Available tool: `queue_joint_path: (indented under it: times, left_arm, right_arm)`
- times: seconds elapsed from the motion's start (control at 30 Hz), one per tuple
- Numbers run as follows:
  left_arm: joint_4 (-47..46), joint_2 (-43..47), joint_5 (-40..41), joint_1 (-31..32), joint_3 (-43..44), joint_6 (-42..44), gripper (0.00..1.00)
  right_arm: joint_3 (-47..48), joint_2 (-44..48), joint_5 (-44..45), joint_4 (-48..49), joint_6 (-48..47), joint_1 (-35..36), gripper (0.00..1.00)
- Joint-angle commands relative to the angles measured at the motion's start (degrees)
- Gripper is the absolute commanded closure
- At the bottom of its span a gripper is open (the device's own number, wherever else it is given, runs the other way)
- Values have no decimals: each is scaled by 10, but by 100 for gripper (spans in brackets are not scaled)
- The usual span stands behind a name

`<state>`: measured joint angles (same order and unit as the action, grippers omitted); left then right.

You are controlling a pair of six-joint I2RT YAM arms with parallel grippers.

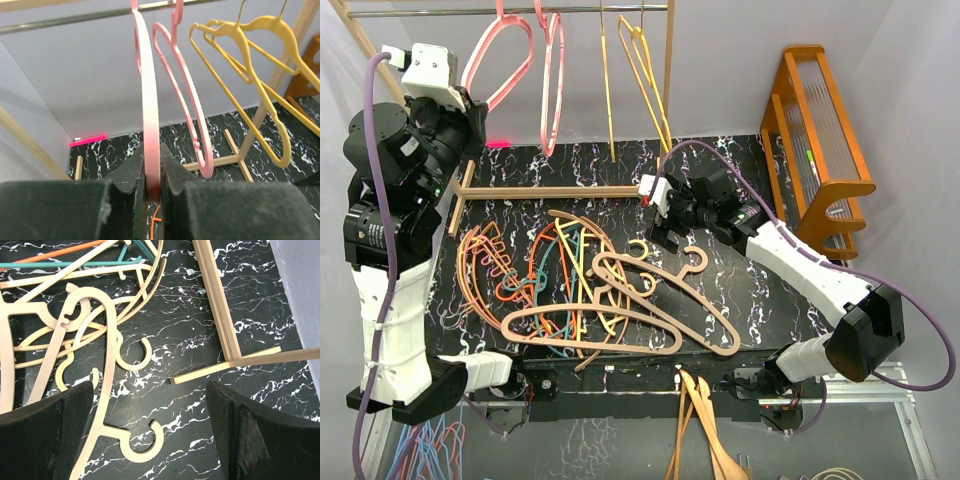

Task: Organize the hangers
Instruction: Place the hanger at the clothesline.

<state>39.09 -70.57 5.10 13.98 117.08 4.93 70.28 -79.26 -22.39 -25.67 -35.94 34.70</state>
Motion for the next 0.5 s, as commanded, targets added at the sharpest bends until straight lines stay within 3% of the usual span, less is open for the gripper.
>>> queue_joint_path:
  times: [0.0,0.4,0.43,0.47]
  left_arm:
    - [16,-19,-13,-4,33,5,100]
    - [47,14,11,-3,-75,-16,100]
    - [50,15,9,-3,-75,-19,96]
    - [54,18,10,-3,-77,-26,77]
  right_arm:
    - [15,-3,-7,9,-2,-3,1]
    - [9,4,-13,-24,-6,-9,1]
    - [9,5,-17,-28,-7,-9,1]
    - [8,6,-20,-29,-7,-10,1]
